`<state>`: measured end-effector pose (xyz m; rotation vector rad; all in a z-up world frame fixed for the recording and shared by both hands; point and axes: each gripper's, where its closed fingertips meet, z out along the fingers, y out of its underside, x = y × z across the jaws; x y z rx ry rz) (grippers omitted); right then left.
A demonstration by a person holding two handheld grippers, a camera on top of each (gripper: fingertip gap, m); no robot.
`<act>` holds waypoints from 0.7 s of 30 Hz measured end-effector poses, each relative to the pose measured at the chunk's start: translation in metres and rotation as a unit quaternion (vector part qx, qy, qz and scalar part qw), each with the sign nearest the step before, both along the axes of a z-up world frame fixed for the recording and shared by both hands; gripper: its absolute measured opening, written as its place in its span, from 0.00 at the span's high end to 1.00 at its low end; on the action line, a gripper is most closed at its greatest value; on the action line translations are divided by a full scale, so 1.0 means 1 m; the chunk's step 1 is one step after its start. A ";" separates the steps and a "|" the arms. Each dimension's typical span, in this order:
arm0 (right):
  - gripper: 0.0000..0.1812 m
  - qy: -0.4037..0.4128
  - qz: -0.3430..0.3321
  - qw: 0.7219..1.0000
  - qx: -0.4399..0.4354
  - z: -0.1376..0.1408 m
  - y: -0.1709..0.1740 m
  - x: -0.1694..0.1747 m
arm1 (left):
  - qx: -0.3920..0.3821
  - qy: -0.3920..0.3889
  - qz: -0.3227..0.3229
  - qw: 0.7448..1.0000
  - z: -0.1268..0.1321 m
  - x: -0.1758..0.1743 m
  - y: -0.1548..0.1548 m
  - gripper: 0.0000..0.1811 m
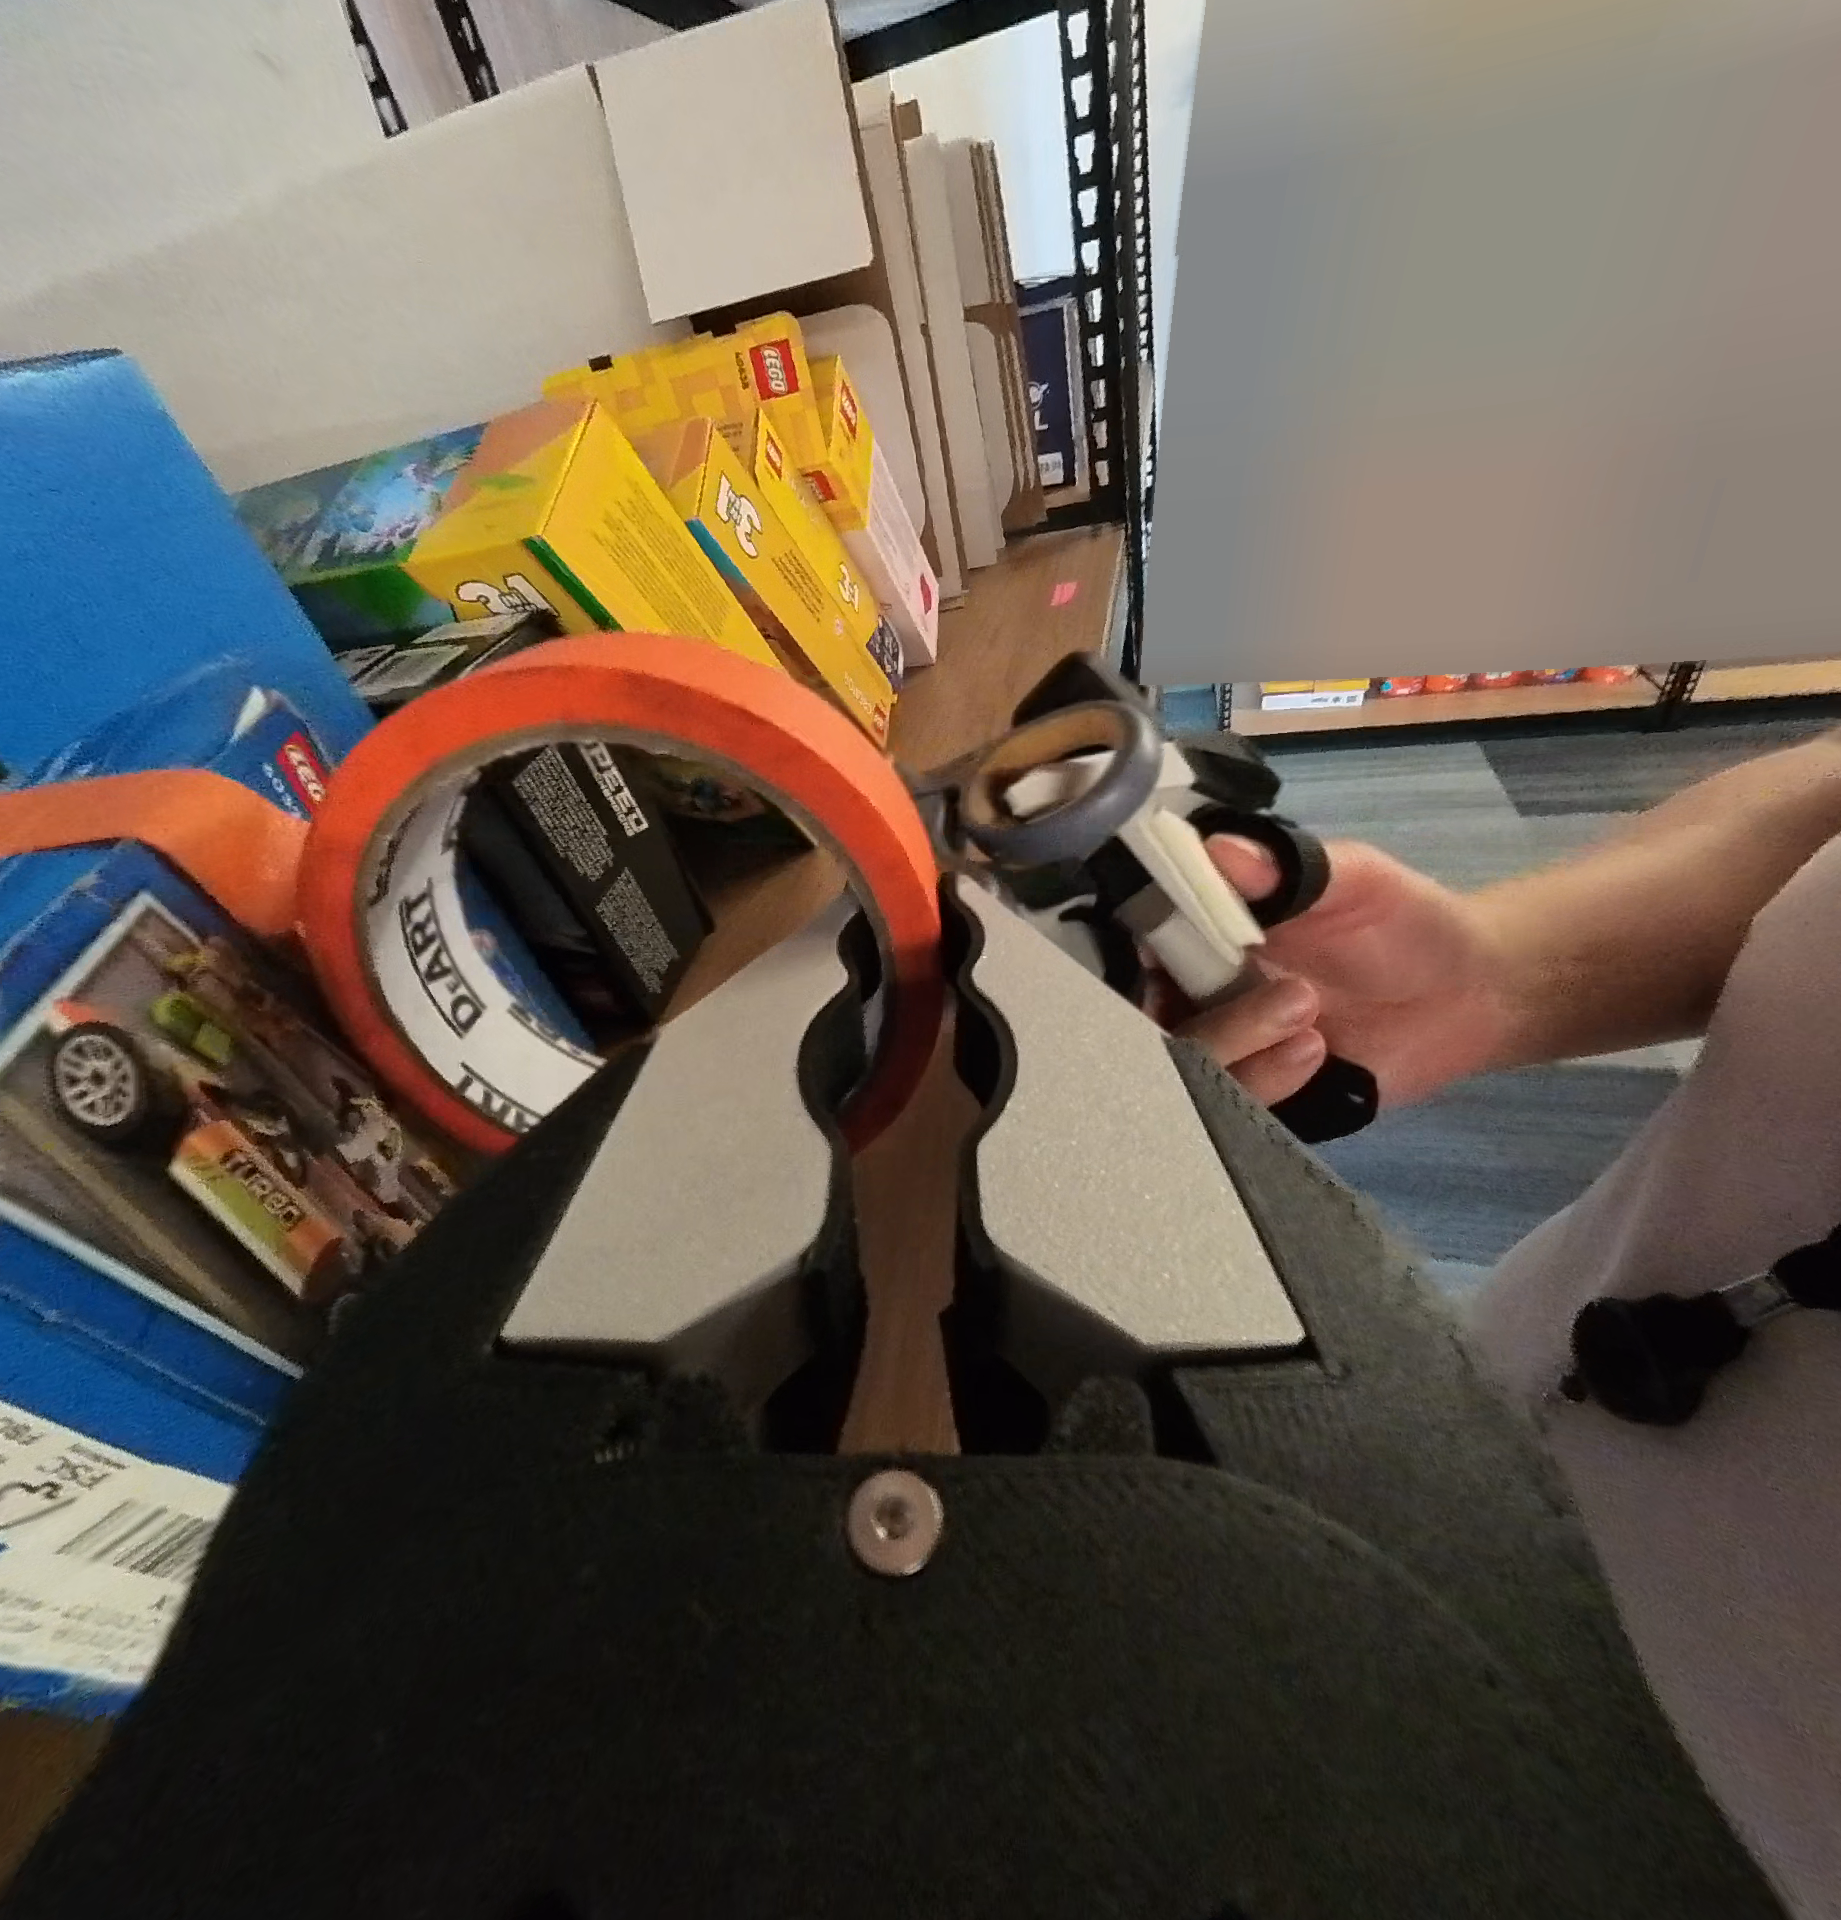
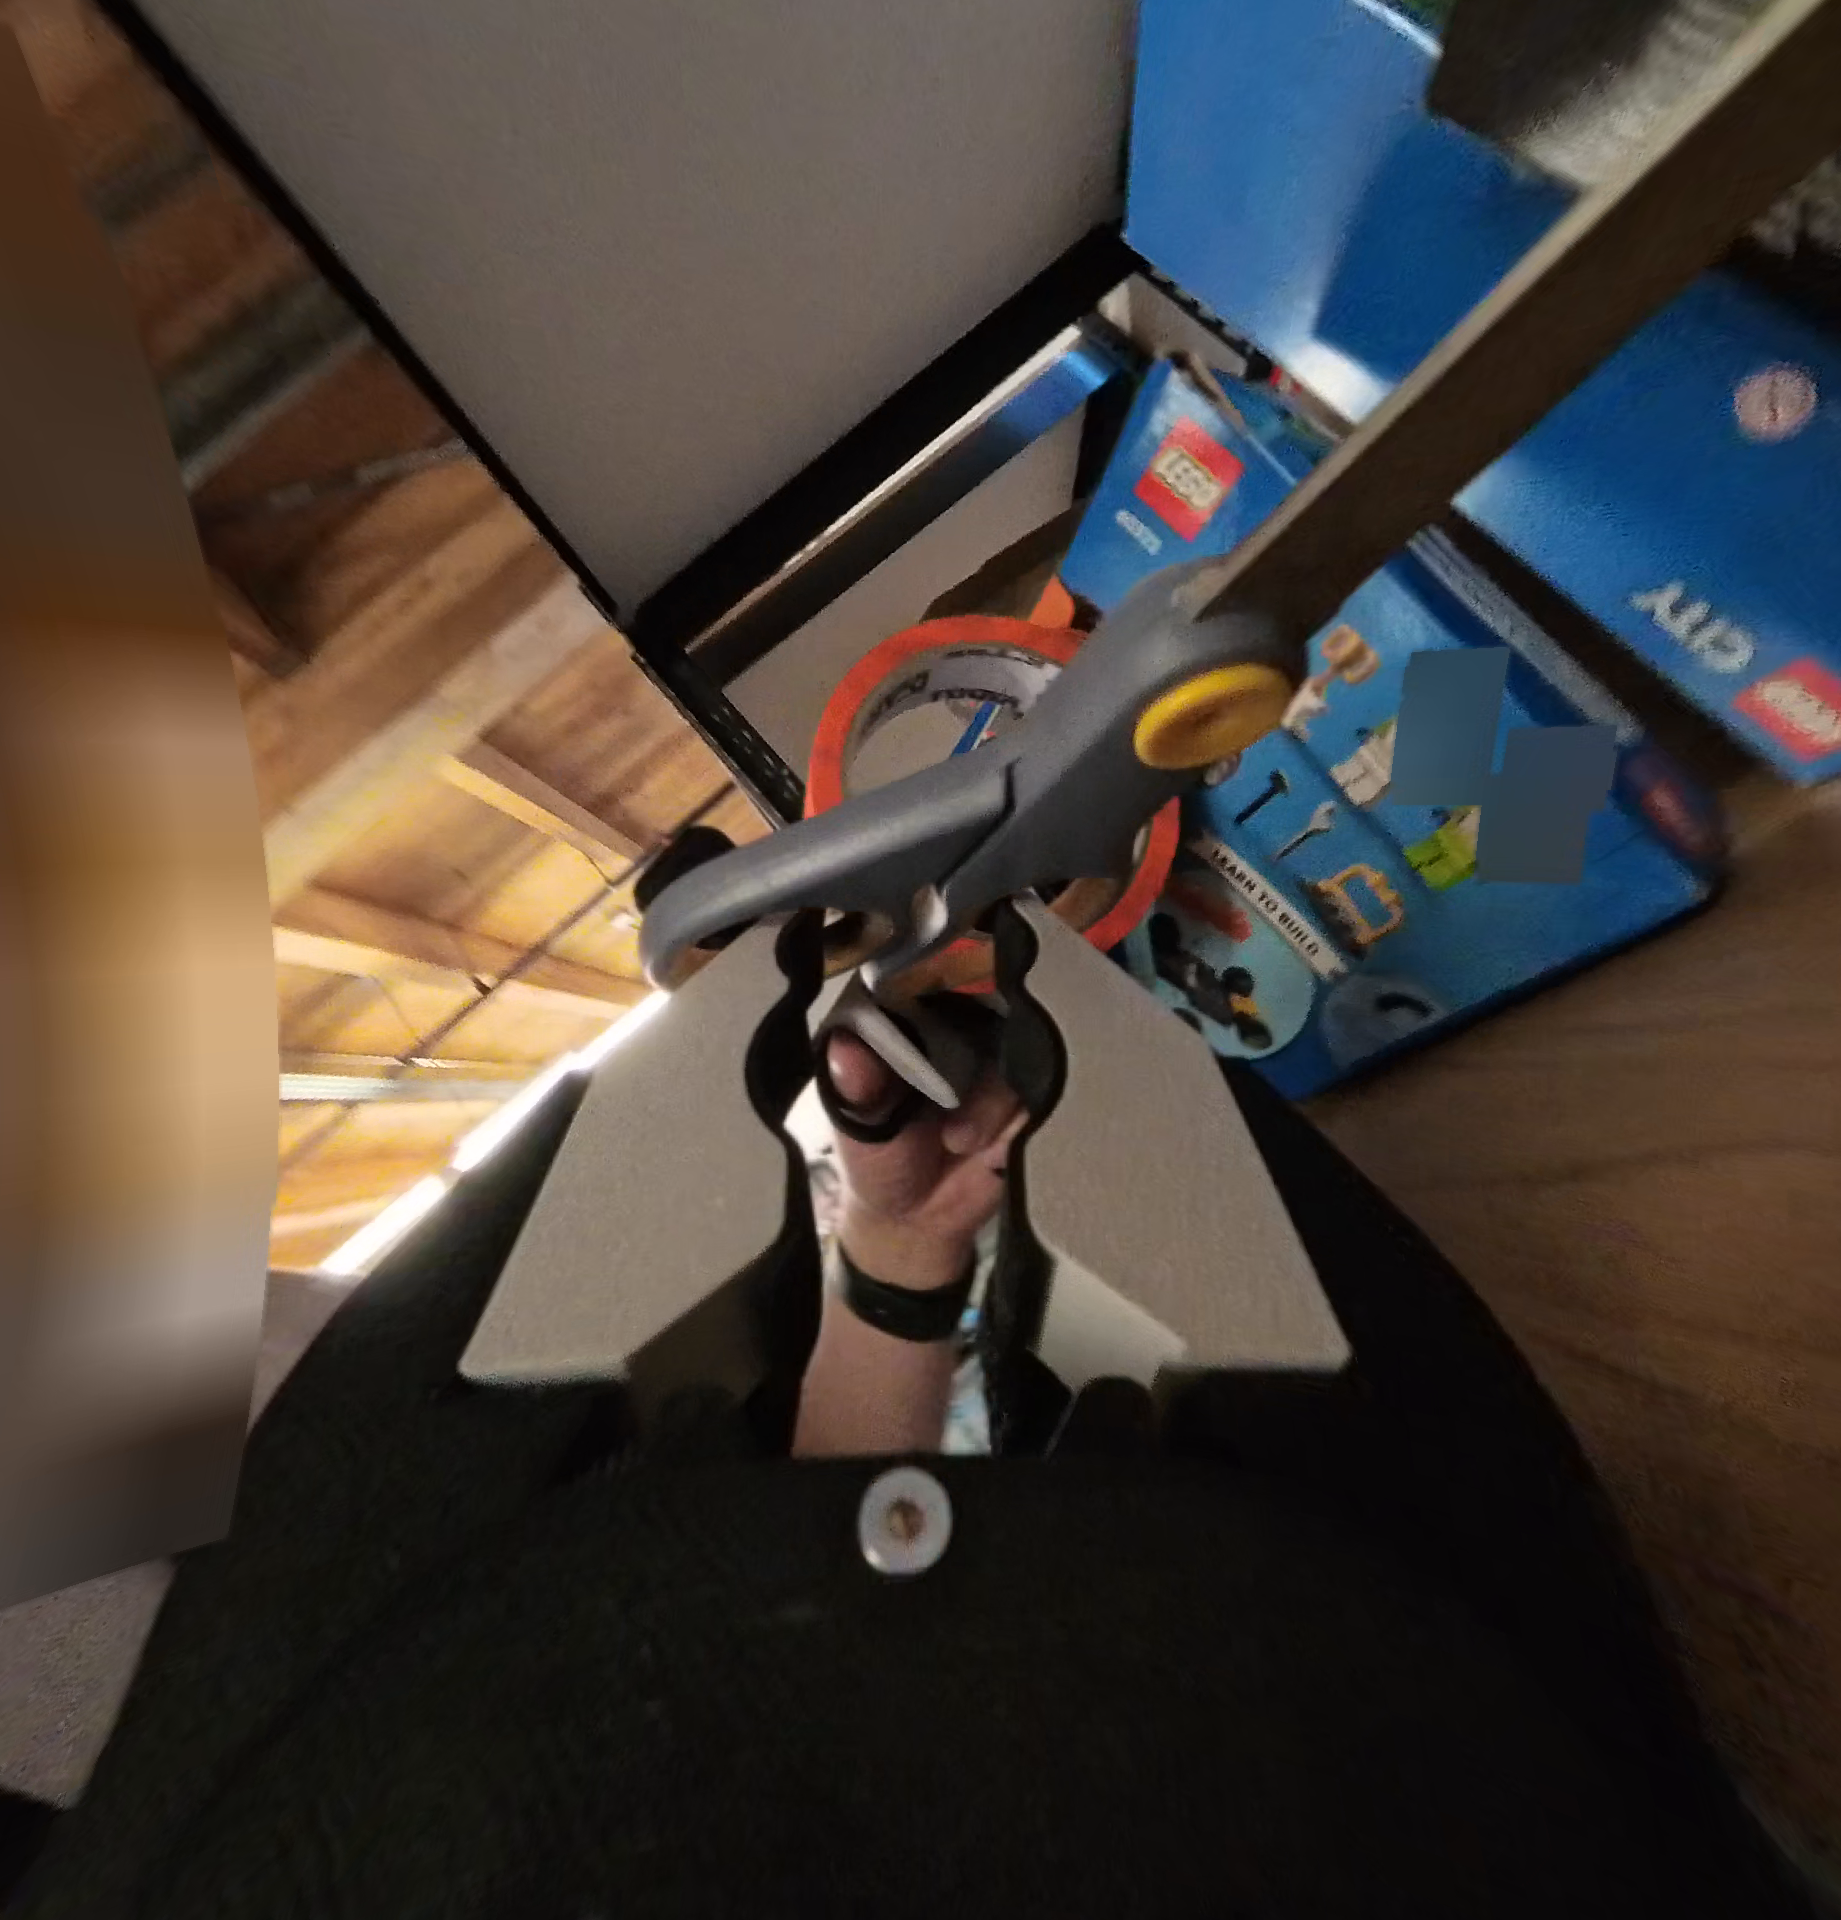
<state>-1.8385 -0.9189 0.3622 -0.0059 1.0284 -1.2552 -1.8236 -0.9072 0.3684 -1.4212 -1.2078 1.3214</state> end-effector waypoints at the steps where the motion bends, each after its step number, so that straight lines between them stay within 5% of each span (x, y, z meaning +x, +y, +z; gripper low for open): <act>1: 0.84 0.017 -0.017 1.000 -0.021 0.001 0.001 -0.001 | -0.006 -0.004 0.004 1.000 -0.001 -0.001 -0.001 0.95; 9: 0.84 0.081 -0.097 0.983 -0.135 0.018 -0.003 -0.007 | -0.018 -0.005 -0.006 1.000 0.006 -0.007 0.001 0.95; 21: 0.79 0.033 -0.080 0.980 -0.181 0.041 -0.007 -0.005 | -0.028 -0.001 -0.018 0.999 0.008 -0.016 0.003 0.95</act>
